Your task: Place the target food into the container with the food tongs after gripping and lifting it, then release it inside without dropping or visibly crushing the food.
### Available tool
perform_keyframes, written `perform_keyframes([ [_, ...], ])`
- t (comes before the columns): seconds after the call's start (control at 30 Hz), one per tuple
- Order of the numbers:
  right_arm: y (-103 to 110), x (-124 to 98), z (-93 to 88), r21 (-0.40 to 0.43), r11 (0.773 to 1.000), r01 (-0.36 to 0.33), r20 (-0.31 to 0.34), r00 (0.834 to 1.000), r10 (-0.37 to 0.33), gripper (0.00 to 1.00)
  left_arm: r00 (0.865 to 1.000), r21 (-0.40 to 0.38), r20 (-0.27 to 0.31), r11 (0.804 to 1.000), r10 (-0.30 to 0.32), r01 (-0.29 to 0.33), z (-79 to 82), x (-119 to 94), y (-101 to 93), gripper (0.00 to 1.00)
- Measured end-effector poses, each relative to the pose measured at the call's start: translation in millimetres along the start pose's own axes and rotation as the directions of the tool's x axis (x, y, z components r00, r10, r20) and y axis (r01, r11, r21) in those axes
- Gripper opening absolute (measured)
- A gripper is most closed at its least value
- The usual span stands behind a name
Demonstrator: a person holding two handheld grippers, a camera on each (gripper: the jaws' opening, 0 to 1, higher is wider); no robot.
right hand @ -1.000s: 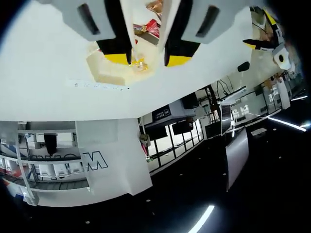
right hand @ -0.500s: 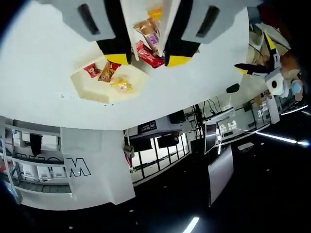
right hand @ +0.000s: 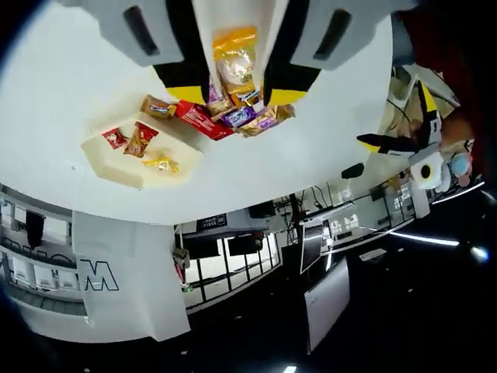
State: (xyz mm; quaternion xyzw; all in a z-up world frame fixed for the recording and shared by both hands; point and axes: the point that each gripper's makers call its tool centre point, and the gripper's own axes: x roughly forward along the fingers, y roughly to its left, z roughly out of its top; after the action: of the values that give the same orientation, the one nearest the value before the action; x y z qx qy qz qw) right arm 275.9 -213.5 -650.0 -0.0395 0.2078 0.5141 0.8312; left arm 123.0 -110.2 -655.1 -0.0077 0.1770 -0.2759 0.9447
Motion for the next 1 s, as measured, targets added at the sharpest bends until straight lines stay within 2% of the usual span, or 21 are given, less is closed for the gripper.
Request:
perform_keyframes([
  [0.23, 7, 2, -9.8, -0.037, 0.999, -0.028, -0.031, 0.999, 0.027, 0.23, 1.000, -0.002, -0.002, 1.000, 0.000, 0.000, -1.4, -1, -0.6, 0.97],
  [0.4, 6, 4, -12.0, -0.132, 0.991, -0.021, -0.036, 0.999, 0.016, 0.24, 1.000, 0.000, -0.003, 1.000, -0.001, 0.001, -1.5, -1, -1.4, 0.96],
  [0.47, 6, 6, -16.4, -0.187, 0.982, -0.023, -0.057, 0.998, 0.012, 0.24, 1.000, 0.000, -0.003, 1.000, -0.001, 0.001, -0.9, -2, -1.0, 0.96],
  [0.63, 3, 8, -18.5, -0.153, 0.988, -0.007, -0.075, 0.997, -0.005, 0.21, 1.000, 0.003, -0.002, 1.000, 0.000, 0.000, 0.0, -2, 0.3, 0.96],
  [0.7, 4, 9, -20.0, -0.133, 0.991, -0.003, -0.100, 0.995, -0.011, 0.19, 1.000, 0.004, -0.002, 1.000, 0.001, -0.001, 0.3, -3, -0.1, 0.96],
  [0.8, 2, 11, -18.8, -0.194, 0.981, 0.009, -0.118, 0.992, -0.032, 0.17, 1.000, 0.000, -0.002, 1.000, 0.002, -0.002, -0.4, -3, 0.6, 0.96],
  [0.83, 3, 12, -19.2, -0.187, 0.982, 0.007, -0.120, 0.992, -0.030, 0.17, 1.000, -0.001, -0.002, 1.000, 0.003, -0.003, -0.5, -3, 1.0, 0.96],
  [0.9, 0, 12, -18.6, -0.161, 0.987, 0.012, -0.128, 0.991, -0.033, 0.16, 1.000, -0.002, -0.001, 1.000, 0.002, -0.002, -0.7, -3, 0.8, 0.96],
  [0.97, -4, 12, -18.1, -0.076, 0.997, 0.034, -0.122, 0.992, -0.043, 0.16, 1.000, 0.001, -0.001, 1.000, 0.000, 0.000, -0.1, -2, -0.1, 0.96],
  [1.0, -4, 11, -18.0, -0.065, 0.997, 0.029, -0.120, 0.992, -0.037, 0.16, 1.000, 0.001, -0.001, 1.000, -0.001, 0.001, 0.3, -2, -0.5, 0.96],
])
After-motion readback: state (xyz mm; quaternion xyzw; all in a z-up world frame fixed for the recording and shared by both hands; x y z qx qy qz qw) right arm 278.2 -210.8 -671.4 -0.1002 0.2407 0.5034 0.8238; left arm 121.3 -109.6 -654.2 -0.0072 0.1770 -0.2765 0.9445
